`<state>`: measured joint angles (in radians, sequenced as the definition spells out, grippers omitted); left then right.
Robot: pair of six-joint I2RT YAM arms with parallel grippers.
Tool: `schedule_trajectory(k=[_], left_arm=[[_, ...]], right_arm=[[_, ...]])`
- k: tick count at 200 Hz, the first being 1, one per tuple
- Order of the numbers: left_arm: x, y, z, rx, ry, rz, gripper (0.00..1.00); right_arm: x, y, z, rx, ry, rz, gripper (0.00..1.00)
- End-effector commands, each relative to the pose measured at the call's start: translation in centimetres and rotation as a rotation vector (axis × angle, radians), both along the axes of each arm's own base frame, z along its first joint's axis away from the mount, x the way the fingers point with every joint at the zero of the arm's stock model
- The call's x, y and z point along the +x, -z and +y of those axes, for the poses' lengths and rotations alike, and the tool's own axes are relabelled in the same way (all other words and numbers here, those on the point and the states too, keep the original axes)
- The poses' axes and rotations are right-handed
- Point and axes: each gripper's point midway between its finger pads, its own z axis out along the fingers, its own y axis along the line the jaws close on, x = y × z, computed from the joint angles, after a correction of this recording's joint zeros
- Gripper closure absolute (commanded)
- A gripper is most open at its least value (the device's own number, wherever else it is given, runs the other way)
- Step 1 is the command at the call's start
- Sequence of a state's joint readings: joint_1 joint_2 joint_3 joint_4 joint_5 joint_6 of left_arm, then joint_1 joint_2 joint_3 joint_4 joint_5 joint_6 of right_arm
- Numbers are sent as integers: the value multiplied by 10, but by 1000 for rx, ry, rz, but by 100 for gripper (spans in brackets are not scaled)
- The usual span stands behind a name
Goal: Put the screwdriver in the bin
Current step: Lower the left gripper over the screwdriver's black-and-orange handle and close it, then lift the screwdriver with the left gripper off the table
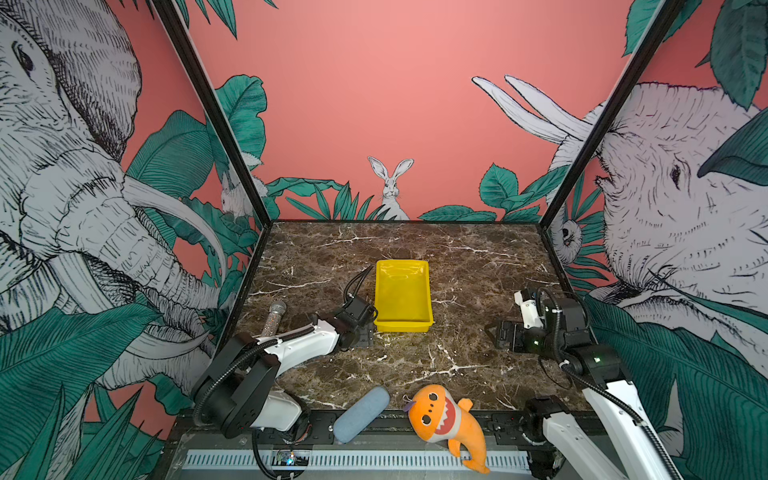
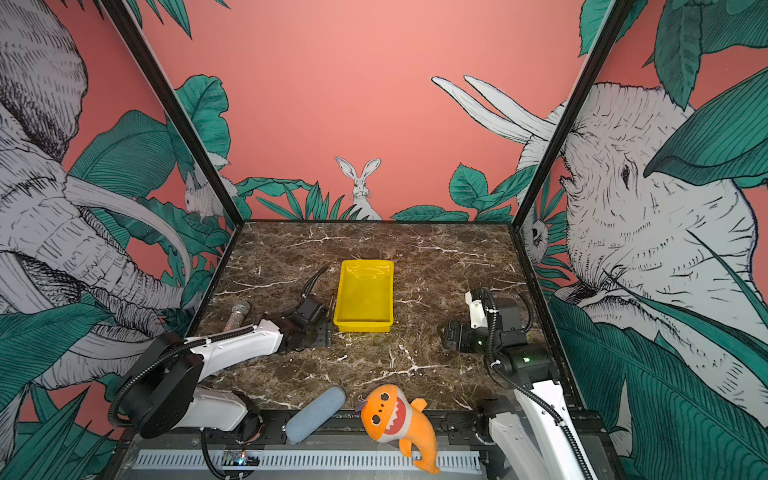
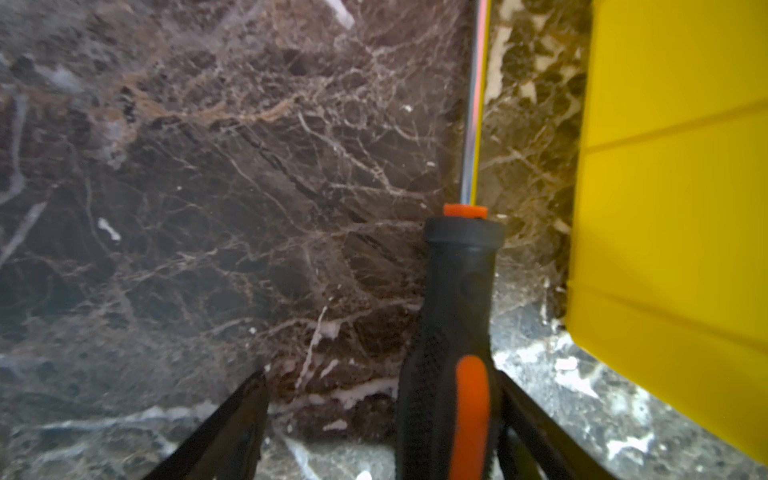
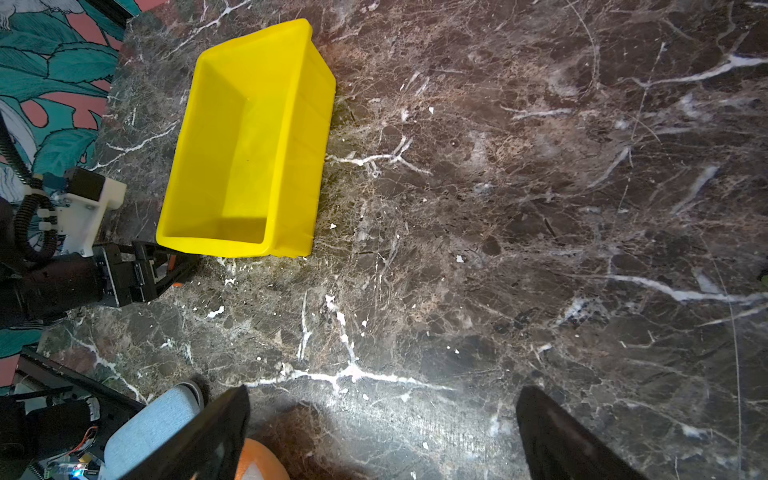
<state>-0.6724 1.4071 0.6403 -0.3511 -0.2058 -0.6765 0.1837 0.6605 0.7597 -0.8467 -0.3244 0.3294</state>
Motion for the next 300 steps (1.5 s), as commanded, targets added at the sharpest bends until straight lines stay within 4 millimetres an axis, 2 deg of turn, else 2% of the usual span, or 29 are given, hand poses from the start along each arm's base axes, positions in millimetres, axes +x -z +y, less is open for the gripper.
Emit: schedule_trajectory(k=[1, 60, 92, 115, 138, 241, 300], left_arm=[[10, -9, -7, -16, 11, -23, 19], [15, -13, -12, -17, 27, -33, 32], [15, -11, -13, -21, 29, -27, 41], [14, -10, -14, -22, 30, -23, 52], [15, -10, -14, -23, 32, -24, 56], [22, -6, -21, -2, 60, -9, 58], [20, 1, -21, 5, 57, 22, 59]], right_arm=[[-1, 0, -2, -15, -1, -9, 0], [0, 1, -2, -18, -1, -11, 1], [-1, 2, -2, -18, -1, -8, 0], [0, 2, -2, -18, -2, -10, 1], [-1, 2, -2, -18, -2, -11, 0], [-1, 2, -2, -17, -2, -11, 0], [0, 2, -2, -19, -4, -14, 0]])
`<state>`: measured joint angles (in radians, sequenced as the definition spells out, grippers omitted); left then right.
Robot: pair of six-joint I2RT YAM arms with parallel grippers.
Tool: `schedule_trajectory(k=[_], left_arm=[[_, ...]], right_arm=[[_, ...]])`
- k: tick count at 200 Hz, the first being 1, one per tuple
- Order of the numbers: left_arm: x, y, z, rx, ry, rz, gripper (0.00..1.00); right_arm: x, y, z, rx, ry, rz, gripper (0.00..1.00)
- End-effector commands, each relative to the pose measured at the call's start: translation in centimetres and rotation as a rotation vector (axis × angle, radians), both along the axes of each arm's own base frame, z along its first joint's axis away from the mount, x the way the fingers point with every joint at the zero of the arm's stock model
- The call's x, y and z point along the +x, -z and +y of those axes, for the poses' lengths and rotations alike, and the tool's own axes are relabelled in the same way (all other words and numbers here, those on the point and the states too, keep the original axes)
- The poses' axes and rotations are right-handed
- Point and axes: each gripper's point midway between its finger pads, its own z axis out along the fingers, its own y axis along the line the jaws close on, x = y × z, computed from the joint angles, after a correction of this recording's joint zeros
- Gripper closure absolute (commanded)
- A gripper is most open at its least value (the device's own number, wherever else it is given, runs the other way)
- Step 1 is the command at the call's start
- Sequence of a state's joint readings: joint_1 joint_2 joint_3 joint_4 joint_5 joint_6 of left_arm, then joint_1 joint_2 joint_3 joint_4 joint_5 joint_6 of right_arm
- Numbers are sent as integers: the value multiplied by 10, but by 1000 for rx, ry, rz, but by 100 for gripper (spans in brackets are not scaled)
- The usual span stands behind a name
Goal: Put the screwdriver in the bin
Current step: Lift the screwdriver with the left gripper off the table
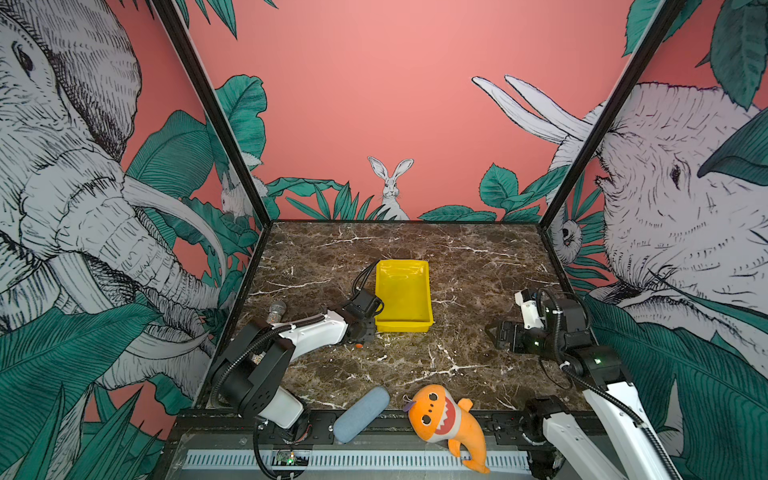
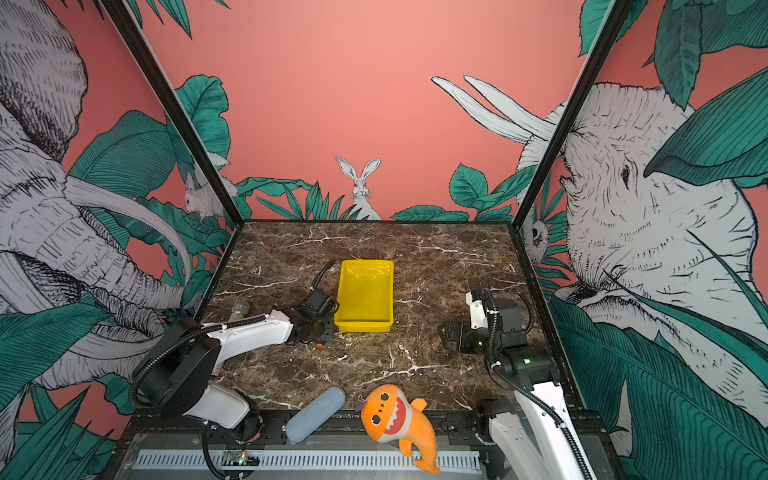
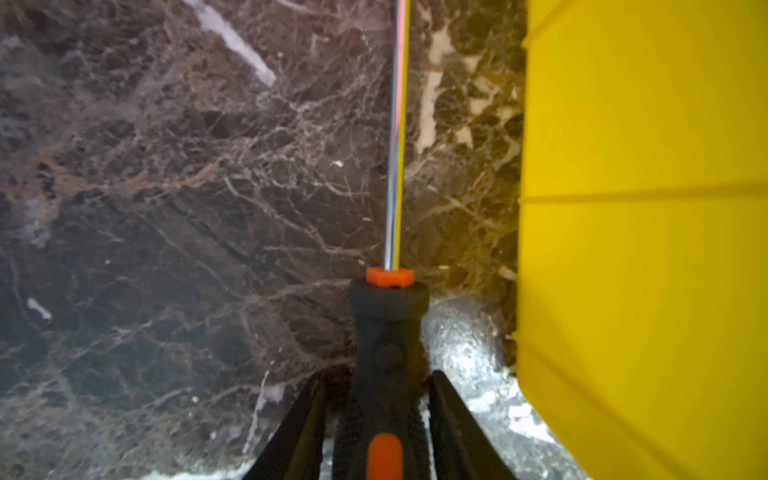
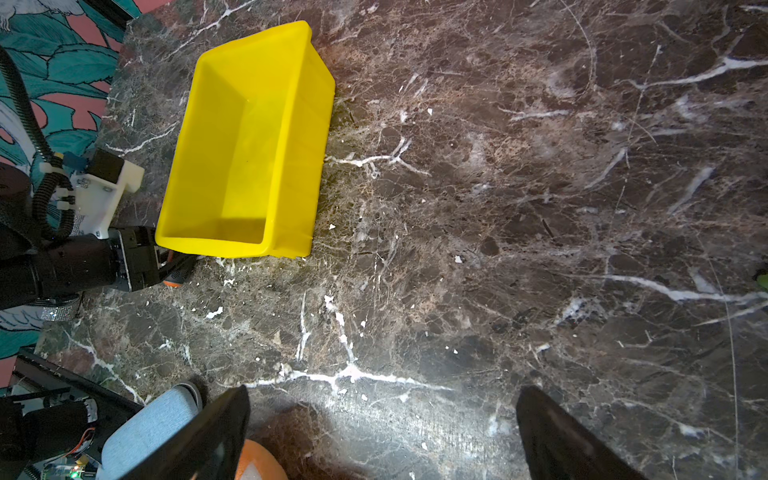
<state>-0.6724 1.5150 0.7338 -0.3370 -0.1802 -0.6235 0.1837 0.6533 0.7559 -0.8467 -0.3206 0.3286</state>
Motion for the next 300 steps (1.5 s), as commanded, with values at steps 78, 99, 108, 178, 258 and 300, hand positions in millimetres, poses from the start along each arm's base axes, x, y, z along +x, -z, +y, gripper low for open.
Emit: schedule_trajectory(k=[78, 99, 108, 178, 258, 300], left_arm=[[-5, -3, 2, 5, -3, 28, 99], [-6, -10, 4, 6, -3, 18, 100], [-6, -14, 5, 7, -6, 12, 100], [-7, -43, 18, 18, -12, -36, 100], [-4, -73, 20, 3, -8, -93, 100], [1, -100, 19, -4, 9, -139, 100]], right_arm=[[0, 2, -1, -15, -6, -10, 1], [0, 2, -1, -15, -5, -11, 0], [0, 3, -1, -15, -5, -10, 1], [-1, 1, -1, -12, -8, -15, 0], [-1, 1, 0, -10, -10, -17, 0], [-1, 1, 0, -10, -10, -18, 1]])
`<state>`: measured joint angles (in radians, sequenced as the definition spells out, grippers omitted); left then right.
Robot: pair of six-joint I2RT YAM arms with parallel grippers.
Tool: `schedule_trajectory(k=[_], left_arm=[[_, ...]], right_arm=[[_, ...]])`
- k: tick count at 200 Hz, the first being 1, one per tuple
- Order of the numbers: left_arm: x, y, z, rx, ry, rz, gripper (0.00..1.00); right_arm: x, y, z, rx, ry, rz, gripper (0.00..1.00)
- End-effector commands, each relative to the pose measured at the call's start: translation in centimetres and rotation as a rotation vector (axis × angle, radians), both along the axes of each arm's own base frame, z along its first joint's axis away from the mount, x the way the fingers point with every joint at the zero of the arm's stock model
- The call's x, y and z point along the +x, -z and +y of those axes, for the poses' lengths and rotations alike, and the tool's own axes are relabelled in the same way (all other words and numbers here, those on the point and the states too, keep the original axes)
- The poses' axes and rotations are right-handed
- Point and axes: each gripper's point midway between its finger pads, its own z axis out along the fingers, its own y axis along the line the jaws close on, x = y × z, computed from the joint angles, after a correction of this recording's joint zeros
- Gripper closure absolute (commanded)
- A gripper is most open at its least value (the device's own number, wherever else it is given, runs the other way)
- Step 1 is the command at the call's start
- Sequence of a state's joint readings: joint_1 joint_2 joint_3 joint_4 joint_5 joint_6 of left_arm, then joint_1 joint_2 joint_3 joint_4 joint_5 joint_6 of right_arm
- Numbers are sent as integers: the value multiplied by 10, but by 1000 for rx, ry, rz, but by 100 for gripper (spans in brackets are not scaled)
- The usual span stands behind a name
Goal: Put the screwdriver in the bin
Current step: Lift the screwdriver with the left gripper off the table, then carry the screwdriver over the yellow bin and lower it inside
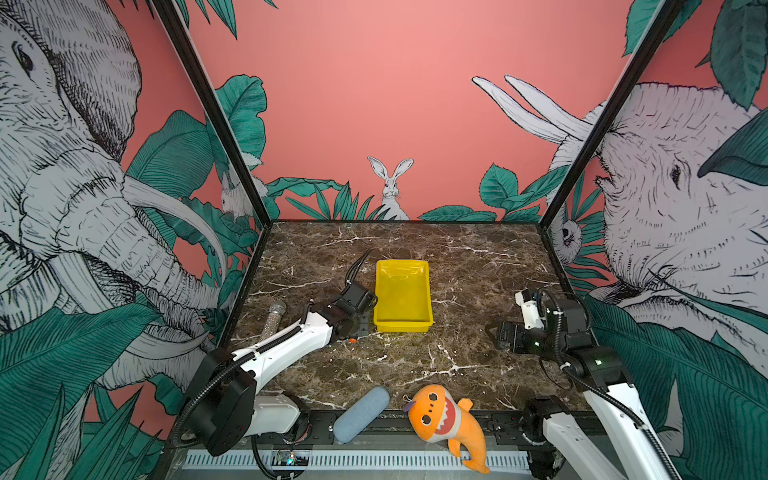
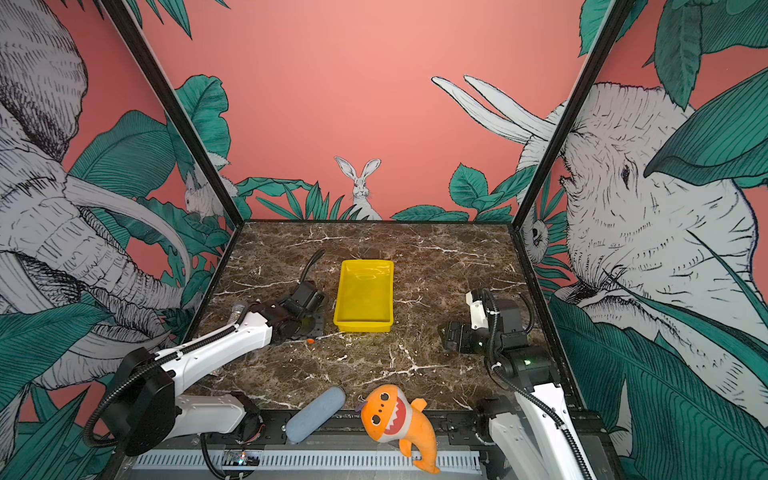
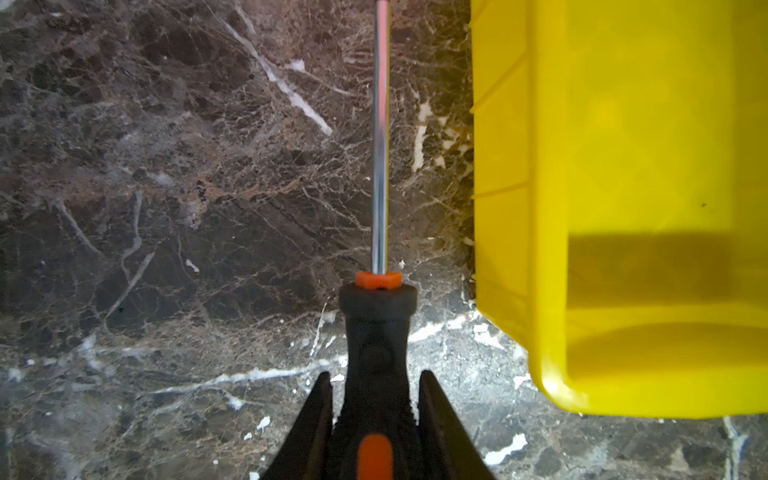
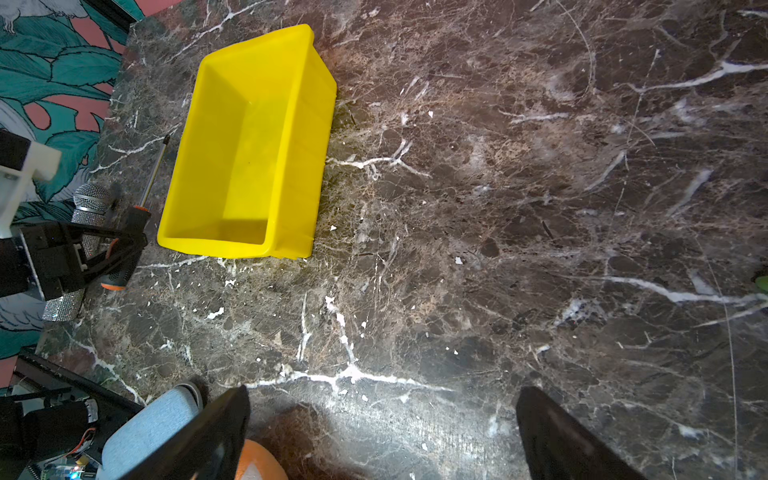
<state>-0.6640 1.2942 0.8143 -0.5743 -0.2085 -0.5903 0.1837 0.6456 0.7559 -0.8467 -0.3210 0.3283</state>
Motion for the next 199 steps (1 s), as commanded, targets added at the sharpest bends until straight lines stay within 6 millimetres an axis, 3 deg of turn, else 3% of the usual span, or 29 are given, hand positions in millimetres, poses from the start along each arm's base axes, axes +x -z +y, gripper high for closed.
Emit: schedule_trajectory(k=[1, 35, 79, 107, 112, 130, 158, 199], left_arm=[[8, -33, 4, 2, -1, -70, 100], [22, -69, -9, -20, 50, -121, 100], [48, -97, -65, -96, 202, -151, 100], [63, -96, -103, -164, 290, -127, 100], [58, -96, -118, -176, 329, -122, 100], [63, -90, -134, -185, 370, -121, 100], [68, -71, -147, -172, 422, -90, 100], [69, -36, -148, -129, 438, -45, 100]], right_arm=[[0, 2, 0, -11, -9, -10, 0], [0, 2, 0, -12, -10, -12, 0], [1, 3, 0, -11, -8, -12, 0], [0, 2, 0, -10, -4, -10, 0], [0, 3, -1, -11, -3, -9, 0], [0, 3, -2, -13, 3, -11, 1], [1, 3, -2, -15, 6, -11, 0], [2, 4, -3, -21, 10, -19, 1]])
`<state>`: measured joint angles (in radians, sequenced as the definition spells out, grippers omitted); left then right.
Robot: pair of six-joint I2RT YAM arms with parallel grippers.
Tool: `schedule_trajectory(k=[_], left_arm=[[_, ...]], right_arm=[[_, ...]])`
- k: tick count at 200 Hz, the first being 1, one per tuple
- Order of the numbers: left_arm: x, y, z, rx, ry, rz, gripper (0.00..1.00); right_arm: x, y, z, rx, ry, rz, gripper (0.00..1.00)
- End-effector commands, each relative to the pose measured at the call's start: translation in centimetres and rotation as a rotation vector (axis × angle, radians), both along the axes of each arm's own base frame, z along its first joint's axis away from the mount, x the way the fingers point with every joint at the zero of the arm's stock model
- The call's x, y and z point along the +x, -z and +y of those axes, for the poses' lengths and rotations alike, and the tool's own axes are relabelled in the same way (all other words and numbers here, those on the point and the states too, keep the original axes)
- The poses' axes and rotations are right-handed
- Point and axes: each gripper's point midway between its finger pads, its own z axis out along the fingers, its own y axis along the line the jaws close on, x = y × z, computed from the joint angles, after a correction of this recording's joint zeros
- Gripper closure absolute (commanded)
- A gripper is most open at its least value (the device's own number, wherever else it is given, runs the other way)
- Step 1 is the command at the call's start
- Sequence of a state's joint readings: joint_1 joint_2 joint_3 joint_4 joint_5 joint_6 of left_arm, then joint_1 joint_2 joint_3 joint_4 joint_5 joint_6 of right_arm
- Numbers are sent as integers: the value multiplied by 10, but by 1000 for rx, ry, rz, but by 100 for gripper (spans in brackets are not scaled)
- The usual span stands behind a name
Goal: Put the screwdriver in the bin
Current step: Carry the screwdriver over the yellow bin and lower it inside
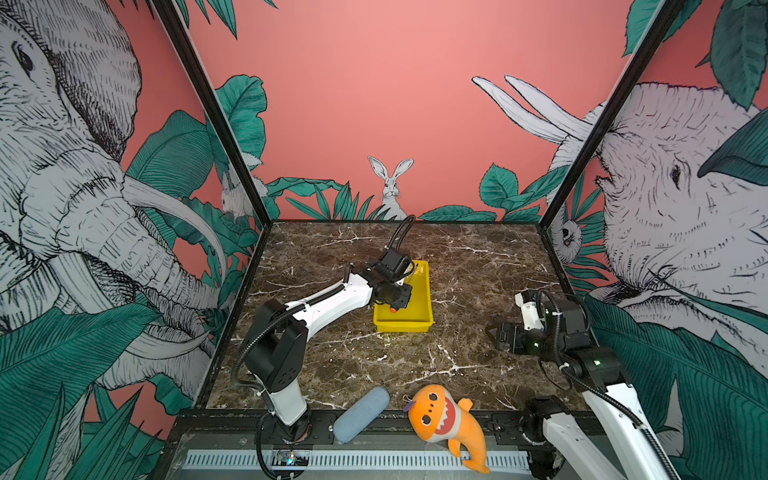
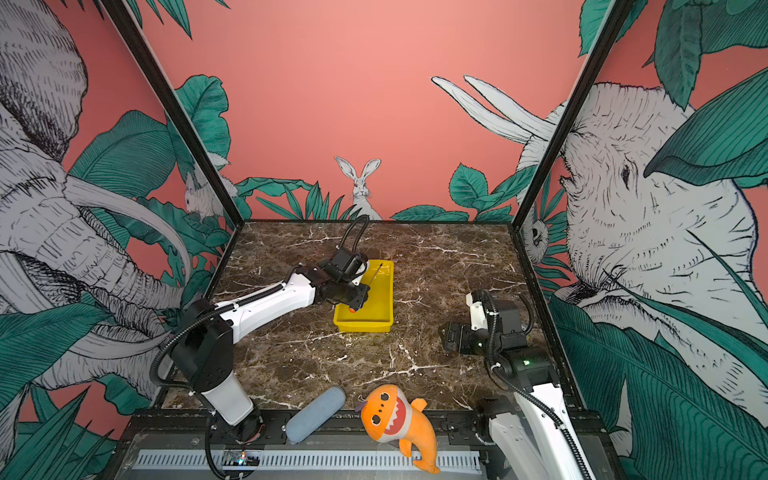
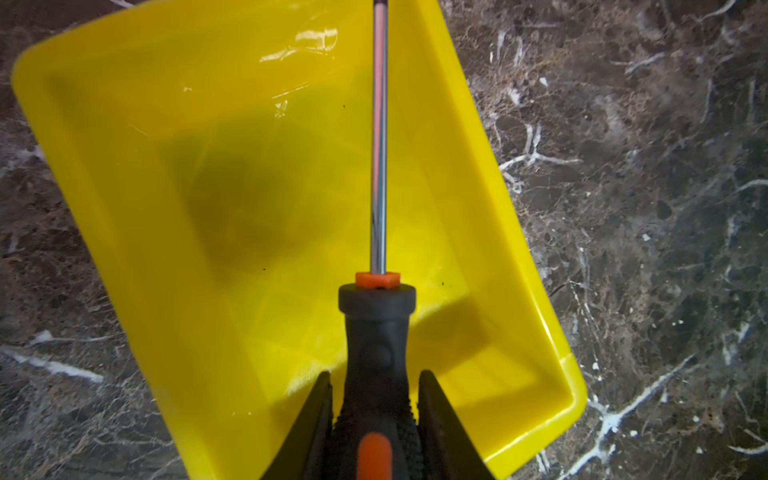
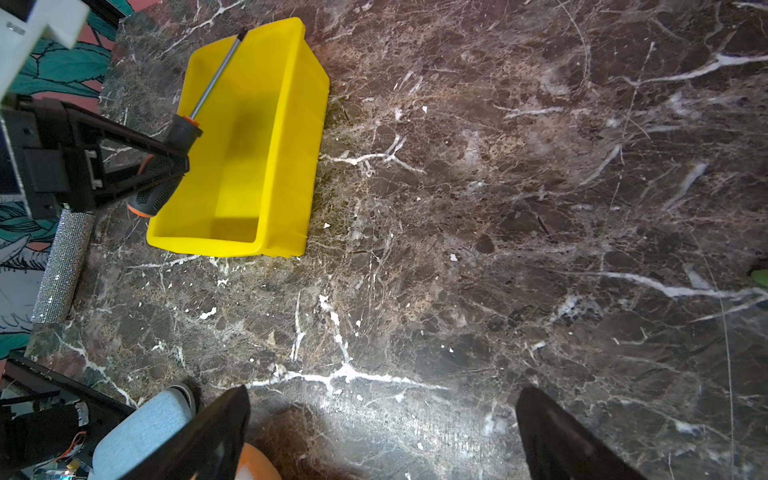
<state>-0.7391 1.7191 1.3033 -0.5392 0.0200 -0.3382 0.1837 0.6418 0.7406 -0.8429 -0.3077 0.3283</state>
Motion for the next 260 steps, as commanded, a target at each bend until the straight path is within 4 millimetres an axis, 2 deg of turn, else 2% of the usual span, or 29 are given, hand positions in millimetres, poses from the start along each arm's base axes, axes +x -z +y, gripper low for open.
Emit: schedule_trajectory(k=[1, 61, 96, 172, 199, 260], left_arm=[[6, -4, -8, -23, 32, -38, 100], [16, 25, -14, -21, -13, -14, 100], [18, 44, -11, 4, -41, -1, 100], [24, 66, -6, 38, -76, -7, 100], [24, 71, -8, 39, -68, 5, 94], [26, 72, -11, 41, -55, -1, 73]], right_arm=[[3, -1, -1, -10, 1, -25, 1], [1, -6, 0, -2, -7, -53, 0], [-1, -9, -3, -1, 8, -79, 1], [0, -10, -7, -18, 31, -88, 0], [1, -8, -9, -26, 38, -81, 1], [1, -7, -12, -36, 53, -77, 0]])
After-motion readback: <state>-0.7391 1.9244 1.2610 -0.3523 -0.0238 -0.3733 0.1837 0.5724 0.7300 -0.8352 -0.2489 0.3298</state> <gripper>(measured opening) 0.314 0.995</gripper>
